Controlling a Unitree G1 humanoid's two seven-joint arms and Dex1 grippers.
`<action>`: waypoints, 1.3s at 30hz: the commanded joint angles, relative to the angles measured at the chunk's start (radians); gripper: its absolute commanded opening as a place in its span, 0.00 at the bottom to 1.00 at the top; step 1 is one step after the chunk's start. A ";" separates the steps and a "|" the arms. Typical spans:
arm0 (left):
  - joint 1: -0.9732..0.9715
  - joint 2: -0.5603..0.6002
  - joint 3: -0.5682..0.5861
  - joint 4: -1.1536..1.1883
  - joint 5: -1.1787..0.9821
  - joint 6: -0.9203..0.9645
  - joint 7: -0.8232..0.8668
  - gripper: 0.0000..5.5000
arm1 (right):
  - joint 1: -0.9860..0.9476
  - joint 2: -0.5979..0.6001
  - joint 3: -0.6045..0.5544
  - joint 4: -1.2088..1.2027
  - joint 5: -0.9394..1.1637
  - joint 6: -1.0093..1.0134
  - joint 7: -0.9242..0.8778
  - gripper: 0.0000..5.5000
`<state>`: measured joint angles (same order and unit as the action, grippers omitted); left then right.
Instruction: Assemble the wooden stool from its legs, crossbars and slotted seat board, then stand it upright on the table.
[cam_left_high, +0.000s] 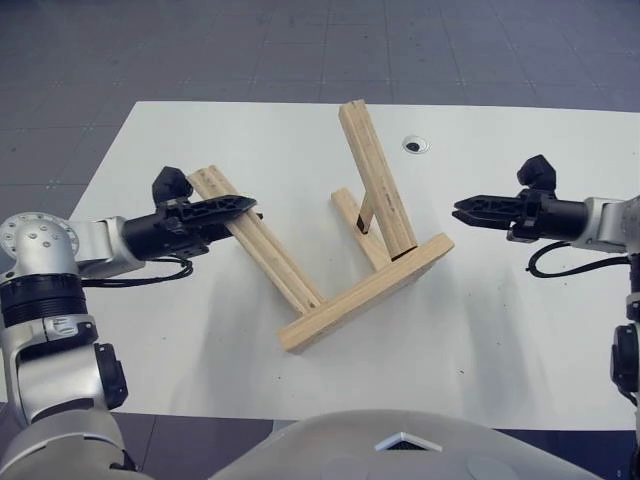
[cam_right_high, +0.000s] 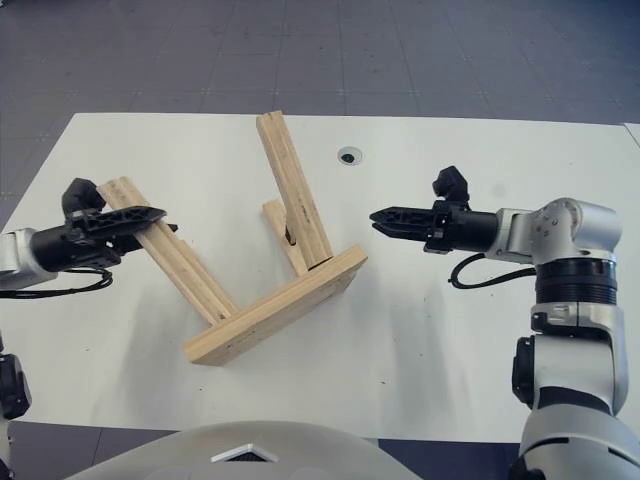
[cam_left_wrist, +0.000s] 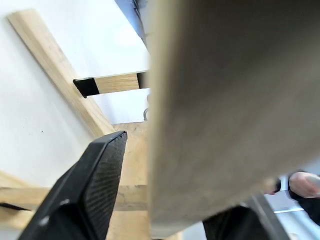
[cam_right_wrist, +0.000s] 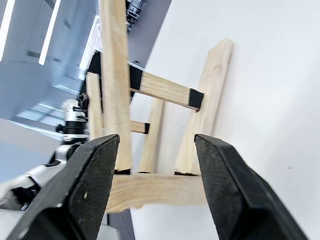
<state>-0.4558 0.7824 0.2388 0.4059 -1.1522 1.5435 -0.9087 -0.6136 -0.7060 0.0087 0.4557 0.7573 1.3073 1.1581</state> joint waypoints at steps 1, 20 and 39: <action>0.051 -0.018 -0.066 -0.054 0.168 -0.145 0.079 0.40 | 0.010 0.038 0.030 -0.029 -0.064 -0.076 -0.046 0.50; 0.062 -0.071 0.368 0.052 0.051 -0.202 0.206 0.40 | 0.089 0.064 0.066 -0.114 -0.125 -0.125 -0.062 0.50; 0.905 0.182 -0.022 -0.903 0.490 -0.762 -0.223 0.40 | 0.230 0.150 0.159 -0.136 -0.454 -0.695 -0.196 0.50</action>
<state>0.4777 0.9506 0.2281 -0.4643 -0.6610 0.7898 -1.1312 -0.3972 -0.5551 0.1540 0.3605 0.3151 0.6131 0.9489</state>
